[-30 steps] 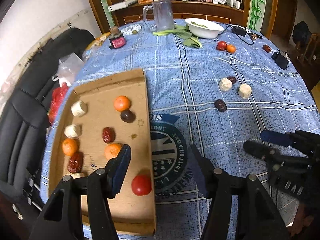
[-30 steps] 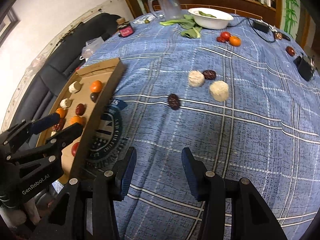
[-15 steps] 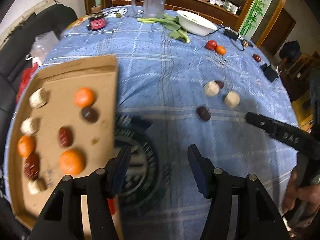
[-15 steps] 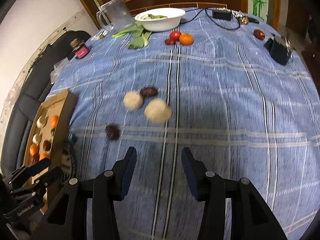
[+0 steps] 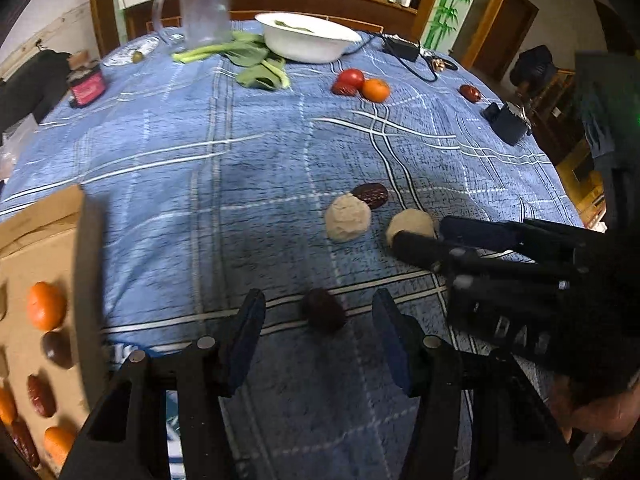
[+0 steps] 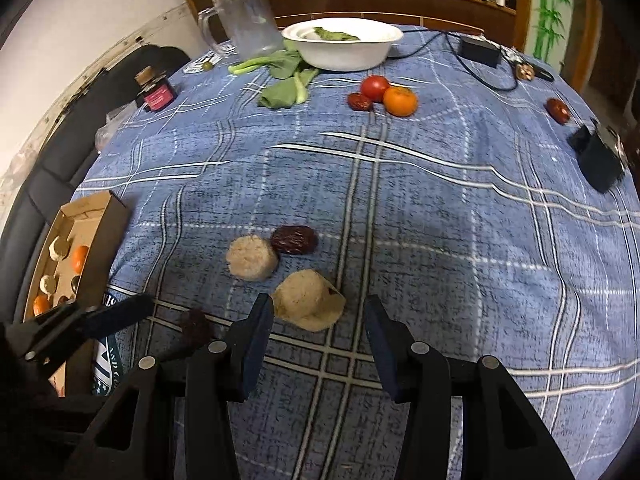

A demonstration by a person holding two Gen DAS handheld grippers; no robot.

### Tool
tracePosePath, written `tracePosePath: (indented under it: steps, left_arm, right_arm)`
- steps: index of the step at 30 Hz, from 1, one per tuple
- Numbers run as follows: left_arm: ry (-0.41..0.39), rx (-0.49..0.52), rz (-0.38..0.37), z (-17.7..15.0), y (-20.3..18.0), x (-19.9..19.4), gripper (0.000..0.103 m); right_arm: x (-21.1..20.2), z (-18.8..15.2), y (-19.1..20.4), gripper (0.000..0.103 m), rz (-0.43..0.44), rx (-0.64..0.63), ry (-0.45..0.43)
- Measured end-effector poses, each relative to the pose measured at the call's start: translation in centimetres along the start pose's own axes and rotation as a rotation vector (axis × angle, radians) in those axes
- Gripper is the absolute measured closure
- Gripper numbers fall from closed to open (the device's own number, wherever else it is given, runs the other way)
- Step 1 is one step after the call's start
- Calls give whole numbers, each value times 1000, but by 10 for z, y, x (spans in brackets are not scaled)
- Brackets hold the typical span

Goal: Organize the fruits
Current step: 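Grasp a dark red date with the left gripper while the right gripper grasps a yam piece, then place the date and yam piece into the box, open both grippers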

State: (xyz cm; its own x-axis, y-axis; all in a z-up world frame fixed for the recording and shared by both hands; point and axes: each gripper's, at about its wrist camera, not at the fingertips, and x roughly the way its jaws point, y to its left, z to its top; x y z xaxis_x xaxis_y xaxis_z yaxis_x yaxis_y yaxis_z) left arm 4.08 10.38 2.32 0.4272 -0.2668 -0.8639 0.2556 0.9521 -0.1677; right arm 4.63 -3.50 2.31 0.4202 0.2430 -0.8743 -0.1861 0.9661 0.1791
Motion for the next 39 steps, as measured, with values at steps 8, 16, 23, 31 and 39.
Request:
tracePosePath:
  steps: [8, 16, 23, 31, 39]
  left_arm:
    - [2, -10, -5, -5, 3, 3, 80]
    - [-36, -68, -2, -14, 16, -31, 80]
    - [-107, -189, 25, -37, 59, -97, 80]
    - [-76, -352, 173, -105, 144, -149, 79]
    - [-40, -370, 279, -150, 188, -164, 79]
  right_arm:
    - [9, -2, 8, 67, 52, 0, 29]
    - [-13, -3, 17, 67, 98, 17, 9]
    - [-37, -6, 64, 67, 185, -28, -3]
    - [-42, -30, 172, 67, 317, -217, 36]
    - [-18, -72, 253, 66, 358, -381, 129]
